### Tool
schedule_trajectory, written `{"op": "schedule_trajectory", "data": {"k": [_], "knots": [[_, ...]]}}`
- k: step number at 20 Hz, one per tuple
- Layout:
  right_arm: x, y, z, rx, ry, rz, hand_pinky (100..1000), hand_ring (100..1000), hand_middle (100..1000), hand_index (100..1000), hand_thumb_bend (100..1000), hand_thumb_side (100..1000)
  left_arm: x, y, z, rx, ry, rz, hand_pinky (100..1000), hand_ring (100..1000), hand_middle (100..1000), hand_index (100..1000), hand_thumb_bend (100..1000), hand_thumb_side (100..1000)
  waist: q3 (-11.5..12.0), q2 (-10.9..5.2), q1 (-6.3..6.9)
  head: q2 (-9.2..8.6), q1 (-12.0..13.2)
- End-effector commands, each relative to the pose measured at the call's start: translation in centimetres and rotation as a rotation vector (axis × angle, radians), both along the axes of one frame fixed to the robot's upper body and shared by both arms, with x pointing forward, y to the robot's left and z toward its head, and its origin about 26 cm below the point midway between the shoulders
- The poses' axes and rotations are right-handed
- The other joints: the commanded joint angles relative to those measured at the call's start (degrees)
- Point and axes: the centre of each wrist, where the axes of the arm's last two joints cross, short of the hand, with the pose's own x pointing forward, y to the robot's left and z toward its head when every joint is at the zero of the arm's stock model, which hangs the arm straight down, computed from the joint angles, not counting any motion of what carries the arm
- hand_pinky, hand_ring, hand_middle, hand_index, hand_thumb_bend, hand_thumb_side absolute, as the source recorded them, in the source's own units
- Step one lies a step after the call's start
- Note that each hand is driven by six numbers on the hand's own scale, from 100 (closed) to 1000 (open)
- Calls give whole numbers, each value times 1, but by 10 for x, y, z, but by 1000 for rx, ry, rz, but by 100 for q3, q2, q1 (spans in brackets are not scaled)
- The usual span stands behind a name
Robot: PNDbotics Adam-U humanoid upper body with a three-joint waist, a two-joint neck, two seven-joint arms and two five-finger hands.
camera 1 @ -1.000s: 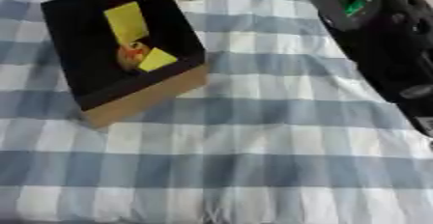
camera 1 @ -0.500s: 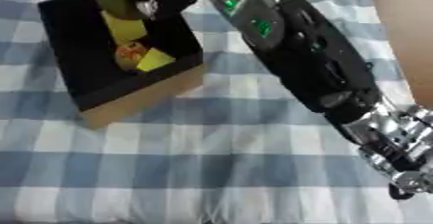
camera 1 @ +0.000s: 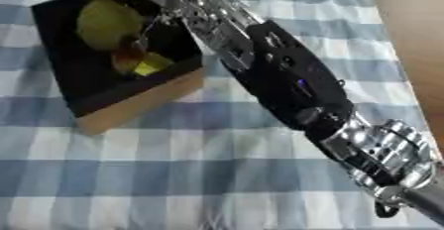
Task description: Pick up objects on the table and place them in the box.
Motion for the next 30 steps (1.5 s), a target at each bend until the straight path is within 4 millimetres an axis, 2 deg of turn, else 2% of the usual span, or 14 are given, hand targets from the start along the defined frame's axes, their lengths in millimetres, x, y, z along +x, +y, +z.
{"op": "schedule_trajectory", "data": {"k": [1, 3, 5, 8, 12, 13, 14, 15, 17, 19, 22, 23, 30], "knots": [[-7, -3, 23, 7, -82, 14, 889, 912, 730, 968, 192, 352, -3, 1, 7, 4, -27, -6, 757, 846, 754, 809, 472, 667, -8, -121, 3, -46, 6], [-12, -3, 31, 18, -113, 22, 891, 912, 737, 970, 211, 321, -3, 1, 7, 4, -26, -4, 757, 846, 754, 809, 472, 667, -19, -124, 6, -36, 14], [-17, -4, 39, 10, -139, 38, 903, 922, 758, 983, 329, 200, -3, 2, 6, 5, -22, -2, 757, 847, 754, 810, 472, 667, -33, -129, 7, -37, 24], [-23, -5, 46, -17, -150, 51, 900, 919, 755, 981, 356, 145, -3, 2, 5, 7, -19, 1, 757, 847, 754, 810, 471, 668, -52, -139, 8, -44, 21], [-32, -11, 60, 55, -156, 65, 884, 901, 727, 969, 289, 100, -3, 3, 5, 5, -19, 4, 757, 846, 754, 809, 472, 666, -70, -150, 10, -50, 33], [-35, -14, 64, 81, -160, 65, 878, 894, 714, 963, 245, 100, -3, 3, 5, 5, -19, 5, 757, 847, 754, 809, 472, 666, -79, -153, 9, -47, 44], [-39, -19, 70, 116, -168, 63, 876, 893, 711, 961, 220, 100, -3, 3, 5, 4, -19, 8, 757, 847, 754, 809, 472, 666, -92, -159, 7, -40, 61], [-43, -26, 76, 152, -176, 60, 874, 892, 712, 955, 148, 100, -3, 4, 5, 3, -18, 11, 757, 847, 754, 809, 472, 666, -108, -166, 4, -29, 85], [-54, -40, 88, 217, -194, 52, 869, 889, 710, 944, 100, 100, -3, 5, 4, 3, -15, 19, 757, 847, 755, 809, 471, 666, -144, -179, -2, -7, 142], [-67, -60, 99, 289, -220, 48, 860, 882, 696, 923, 100, 100, -3, 7, 3, 3, -12, 30, 757, 848, 755, 809, 469, 667, -191, -193, -8, 8, 227], [-89, -92, 108, 408, -243, 63, 840, 866, 663, 875, 100, 167, -4, 11, 1, 4, -5, 51, 756, 848, 755, 809, 467, 669, -275, -206, -8, 22, 354], [-95, -102, 109, 448, -250, 66, 839, 860, 653, 867, 100, 258, -4, 12, 1, 3, -3, 58, 756, 849, 755, 809, 467, 668, -301, -207, -6, 24, 391], [-141, -162, 105, 659, -307, 30, 849, 860, 647, 859, 100, 492, -4, 22, -3, -9, 4, 117, 756, 850, 757, 809, 467, 670, -475, -186, 52, 12, 616]]}}
